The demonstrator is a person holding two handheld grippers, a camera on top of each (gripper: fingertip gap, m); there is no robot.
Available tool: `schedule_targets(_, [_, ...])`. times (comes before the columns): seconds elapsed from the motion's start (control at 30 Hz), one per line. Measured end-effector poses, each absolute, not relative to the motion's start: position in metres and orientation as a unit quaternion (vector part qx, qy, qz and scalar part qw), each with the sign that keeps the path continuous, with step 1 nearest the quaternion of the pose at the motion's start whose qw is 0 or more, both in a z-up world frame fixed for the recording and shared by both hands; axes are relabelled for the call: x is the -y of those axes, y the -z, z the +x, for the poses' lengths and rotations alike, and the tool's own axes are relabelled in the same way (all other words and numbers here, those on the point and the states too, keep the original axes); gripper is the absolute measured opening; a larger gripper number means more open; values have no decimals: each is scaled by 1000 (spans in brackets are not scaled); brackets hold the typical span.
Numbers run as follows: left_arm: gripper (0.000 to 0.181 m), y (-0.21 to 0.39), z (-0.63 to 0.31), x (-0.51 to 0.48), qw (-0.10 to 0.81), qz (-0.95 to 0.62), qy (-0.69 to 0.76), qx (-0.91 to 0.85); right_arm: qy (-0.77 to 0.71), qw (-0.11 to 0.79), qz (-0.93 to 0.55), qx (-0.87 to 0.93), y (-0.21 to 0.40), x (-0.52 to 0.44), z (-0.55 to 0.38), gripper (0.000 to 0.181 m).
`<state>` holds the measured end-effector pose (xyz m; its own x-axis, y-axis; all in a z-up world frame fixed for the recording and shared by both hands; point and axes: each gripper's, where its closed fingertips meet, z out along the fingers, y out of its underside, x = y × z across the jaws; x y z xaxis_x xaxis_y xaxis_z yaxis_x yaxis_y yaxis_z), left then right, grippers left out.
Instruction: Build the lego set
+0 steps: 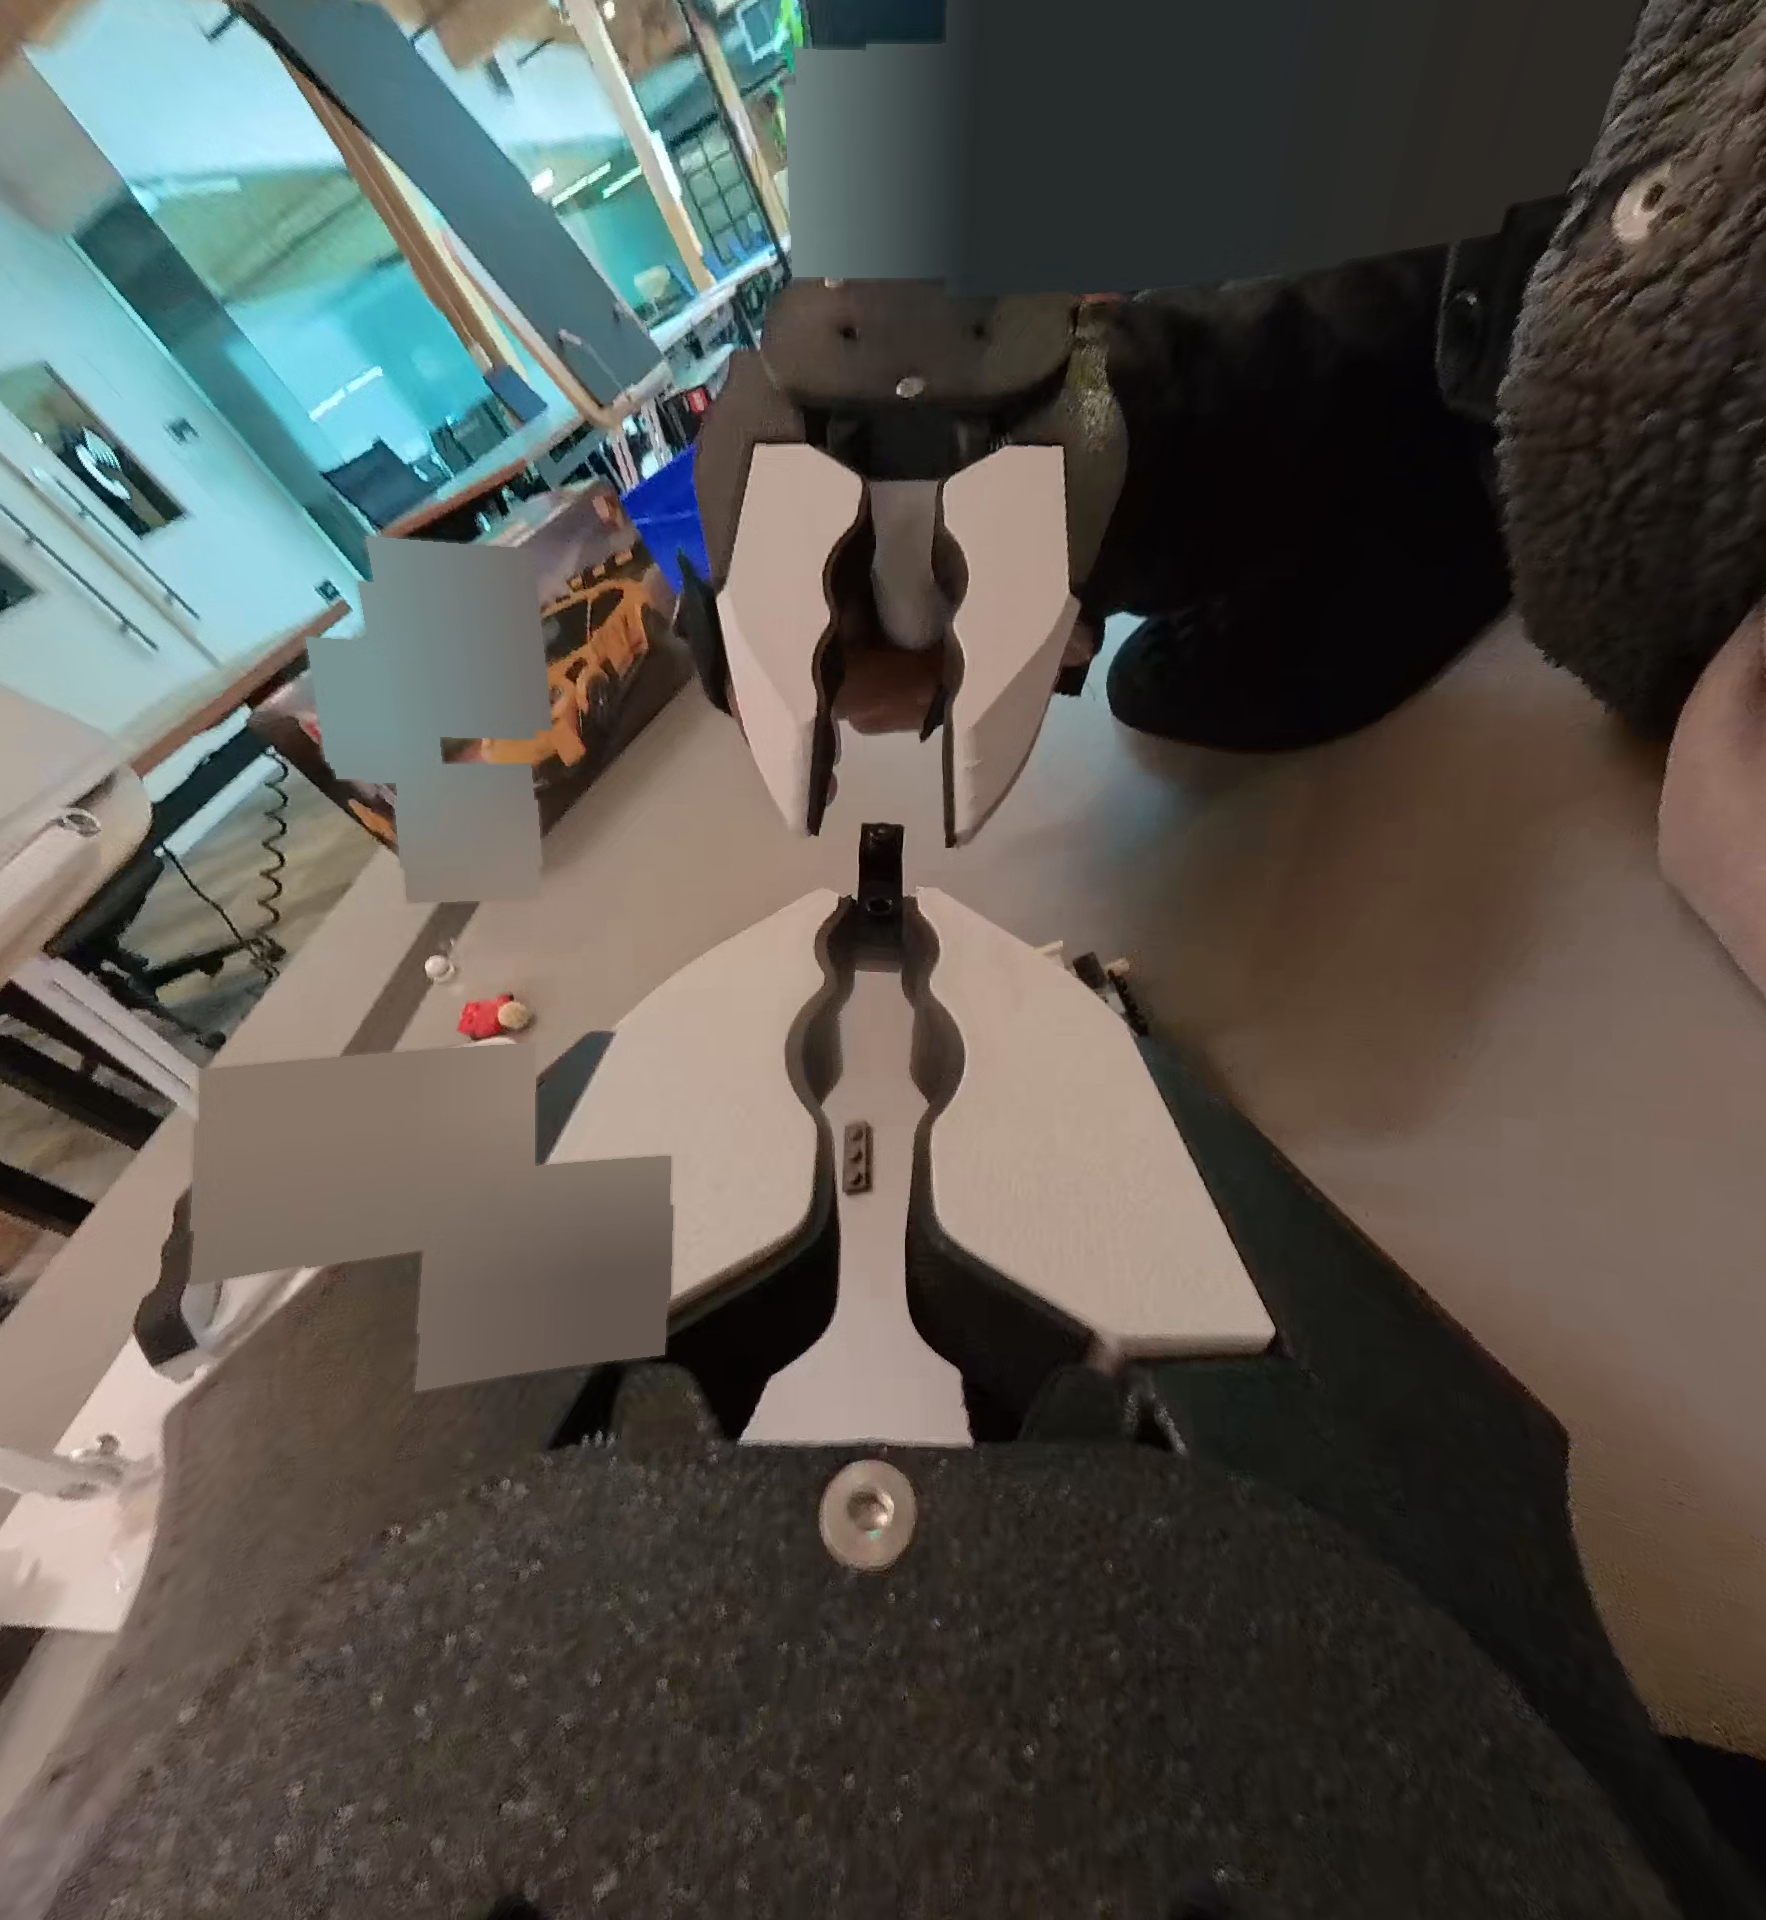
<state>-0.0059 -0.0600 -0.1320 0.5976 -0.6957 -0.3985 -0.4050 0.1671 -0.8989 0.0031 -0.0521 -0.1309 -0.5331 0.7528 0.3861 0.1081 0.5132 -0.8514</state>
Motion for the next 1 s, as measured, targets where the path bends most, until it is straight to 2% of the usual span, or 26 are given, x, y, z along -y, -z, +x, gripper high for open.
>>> schedule_targets(0.43, [8, 143, 3, 62, 605, -640, 95, -464, -391, 399, -257, 789, 137, 67, 1, 8])
schedule_targets(1.0, [8, 156, 12, 73, 561, -653, 145, -488, -391, 359, -224, 817, 150, 79, 10, 6])
